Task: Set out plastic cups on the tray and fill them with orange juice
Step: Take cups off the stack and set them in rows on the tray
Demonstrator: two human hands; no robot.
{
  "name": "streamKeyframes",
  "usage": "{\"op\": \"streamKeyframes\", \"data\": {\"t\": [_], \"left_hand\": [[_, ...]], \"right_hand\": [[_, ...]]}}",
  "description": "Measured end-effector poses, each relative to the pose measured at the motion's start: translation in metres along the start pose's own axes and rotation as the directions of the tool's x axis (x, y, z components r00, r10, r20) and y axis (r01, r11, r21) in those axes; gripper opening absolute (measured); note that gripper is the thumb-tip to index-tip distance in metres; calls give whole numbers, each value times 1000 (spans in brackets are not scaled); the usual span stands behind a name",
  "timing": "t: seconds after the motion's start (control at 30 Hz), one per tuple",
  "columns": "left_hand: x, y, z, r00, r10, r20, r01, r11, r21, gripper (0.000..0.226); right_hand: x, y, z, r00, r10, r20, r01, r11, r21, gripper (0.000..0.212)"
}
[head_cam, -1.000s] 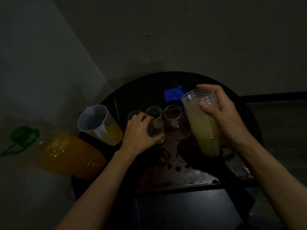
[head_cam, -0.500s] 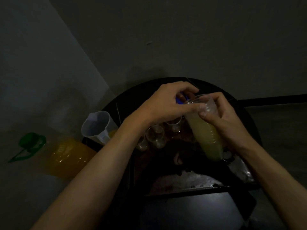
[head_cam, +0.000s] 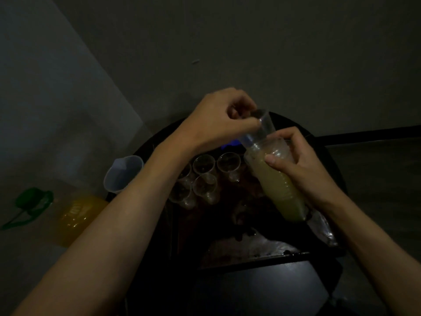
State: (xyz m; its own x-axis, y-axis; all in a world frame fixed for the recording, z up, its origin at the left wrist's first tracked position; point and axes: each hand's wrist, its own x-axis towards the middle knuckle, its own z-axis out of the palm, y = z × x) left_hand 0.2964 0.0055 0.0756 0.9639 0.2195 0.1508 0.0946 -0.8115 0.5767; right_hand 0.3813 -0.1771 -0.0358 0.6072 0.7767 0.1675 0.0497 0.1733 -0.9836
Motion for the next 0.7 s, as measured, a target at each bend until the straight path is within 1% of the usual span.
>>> {"op": "streamKeyframes", "data": {"t": [0.07,0.17,0.23,0.3,0.37,0.47,0.57,0.7], "left_hand": [[1,-4,-12,996,23,-84,-26,999,-41,51],[-1,-13,-26,970,18,-242,-44,994,-101,49],[-6,-23,-33,946,10,-324,-56,990,-132,50],[-14,-34,-32,930,-11,-368,-35,992,-118,51],[-25,-44,-21,934,-34,-355,11,998,-66,55],[-44,-57,11,966,-78,-248,94,994,53,63],[-61,-69,47,985,-96,-140,121,976,179,69],[-81,-83,84,986,-156,-60,165,964,208,70]], "right_hand": [[0,0,-3,1000,4,-19,-4,1000,-2,39],[0,2,-10,998,-2,-57,0,999,-33,42],[1,3,-14,996,0,-89,-1,1000,-12,47],[2,2,-18,992,5,-124,-1,1000,31,49],[3,1,-21,988,3,-158,7,998,64,44],[3,1,-20,985,0,-170,16,996,93,42],[2,1,-18,986,1,-170,16,995,103,41],[1,3,-18,988,-4,-157,21,994,107,40]]}}
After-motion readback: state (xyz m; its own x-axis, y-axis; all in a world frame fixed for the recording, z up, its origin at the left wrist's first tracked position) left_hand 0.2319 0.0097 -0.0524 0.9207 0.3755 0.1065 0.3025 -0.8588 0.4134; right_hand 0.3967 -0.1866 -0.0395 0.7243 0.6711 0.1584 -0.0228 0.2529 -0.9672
